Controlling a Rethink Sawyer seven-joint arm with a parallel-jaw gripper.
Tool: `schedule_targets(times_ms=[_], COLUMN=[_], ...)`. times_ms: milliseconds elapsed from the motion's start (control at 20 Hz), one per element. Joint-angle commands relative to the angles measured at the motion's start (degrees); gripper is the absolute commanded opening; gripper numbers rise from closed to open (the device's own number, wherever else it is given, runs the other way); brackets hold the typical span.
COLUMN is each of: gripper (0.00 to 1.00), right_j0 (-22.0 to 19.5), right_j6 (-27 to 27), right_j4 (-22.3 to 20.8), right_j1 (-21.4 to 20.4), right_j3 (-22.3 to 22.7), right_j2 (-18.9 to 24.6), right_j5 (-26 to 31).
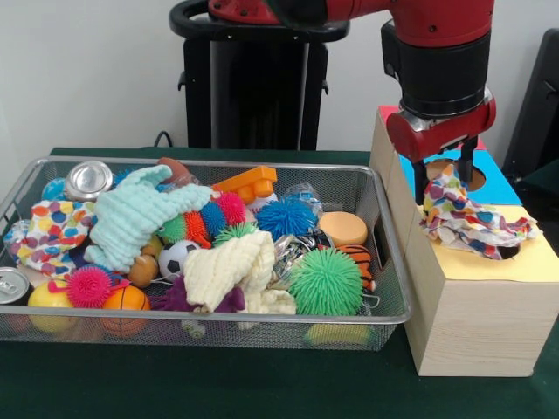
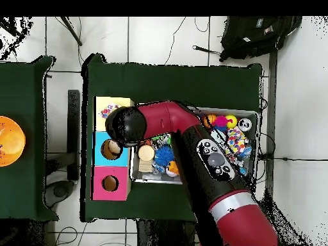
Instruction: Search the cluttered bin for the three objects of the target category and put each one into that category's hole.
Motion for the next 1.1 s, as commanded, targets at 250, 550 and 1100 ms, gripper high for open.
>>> schedule_targets(times_ms=[250,550,1100], gripper=[1.00,0.00,0.00], right_j0=[-0.34,-2.02,0.18], right_j6=[2.25,2.15,6.93], right_j4=[-2.76,-1.83,0.13], right_j1=[3.65,3.90,1.16], right_j3=[2.88,4.48,6.62], right_j2=[-1.98,-0.63,-2.16], right_j5=[-4.78,-7.54,-7.55])
